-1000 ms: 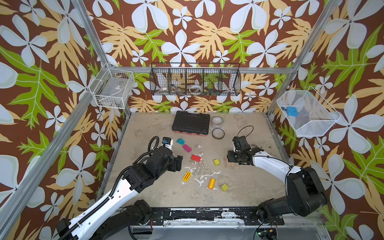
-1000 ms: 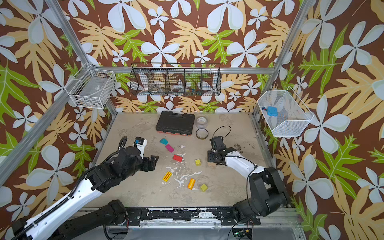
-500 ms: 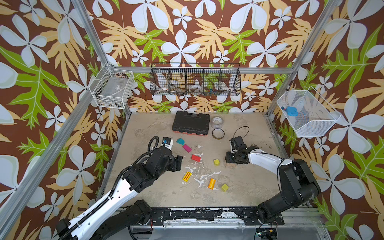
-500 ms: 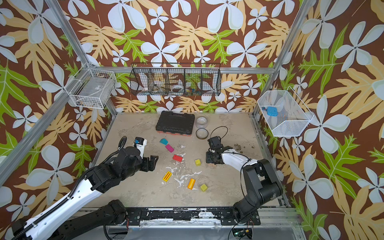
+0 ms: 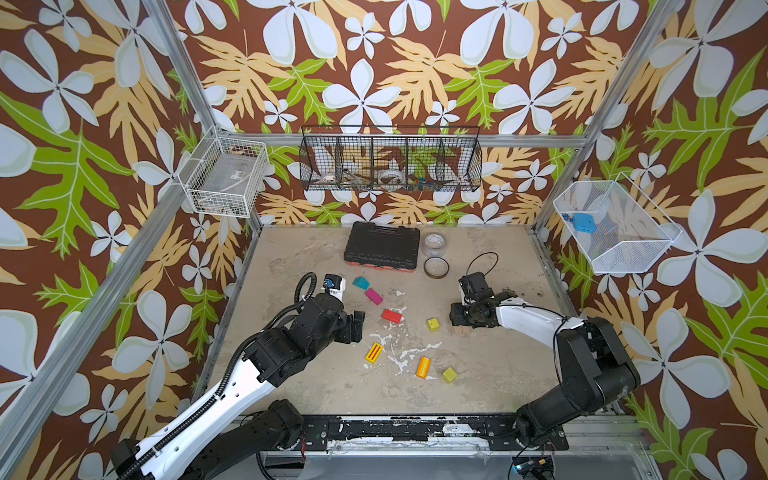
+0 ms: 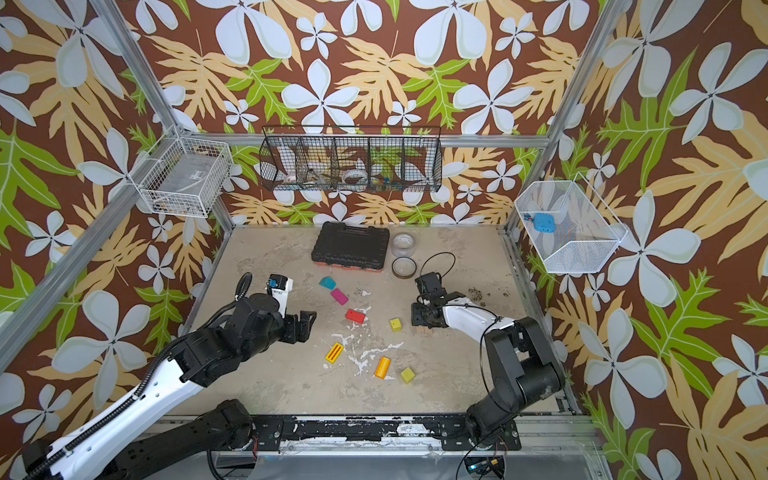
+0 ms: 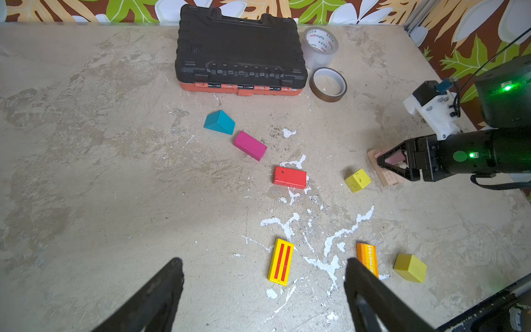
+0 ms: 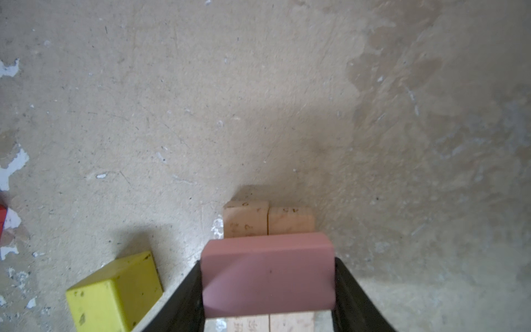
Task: Build the wood block tower
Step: 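Move the pink block over the wood bars and lower it onto them, then open the right gripper and move it toward the orange Supermarket block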
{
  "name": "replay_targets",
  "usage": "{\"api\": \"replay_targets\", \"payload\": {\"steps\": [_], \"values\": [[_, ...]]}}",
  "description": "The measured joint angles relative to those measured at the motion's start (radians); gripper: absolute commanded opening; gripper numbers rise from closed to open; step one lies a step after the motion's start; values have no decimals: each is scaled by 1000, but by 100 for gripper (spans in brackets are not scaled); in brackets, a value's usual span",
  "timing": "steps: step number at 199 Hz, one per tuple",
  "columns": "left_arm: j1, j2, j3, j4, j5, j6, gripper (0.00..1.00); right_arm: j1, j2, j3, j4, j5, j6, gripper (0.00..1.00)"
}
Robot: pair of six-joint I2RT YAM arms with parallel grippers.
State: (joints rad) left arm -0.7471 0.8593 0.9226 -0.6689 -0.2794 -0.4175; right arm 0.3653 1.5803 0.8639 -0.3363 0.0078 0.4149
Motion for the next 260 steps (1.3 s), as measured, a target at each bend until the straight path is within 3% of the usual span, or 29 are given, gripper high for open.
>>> {"api": "replay_targets", "payload": {"steps": [79,173,260], "values": [[0,2,0,0,0,0,89,0,-11,-11,-1,-11,-1,60],[0,0,0,0,0,0,89,2,-14,-15,0,-11,-3,82],[0,2,0,0,2,0,89,47,-187,-35,-21,25,1,88]]}}
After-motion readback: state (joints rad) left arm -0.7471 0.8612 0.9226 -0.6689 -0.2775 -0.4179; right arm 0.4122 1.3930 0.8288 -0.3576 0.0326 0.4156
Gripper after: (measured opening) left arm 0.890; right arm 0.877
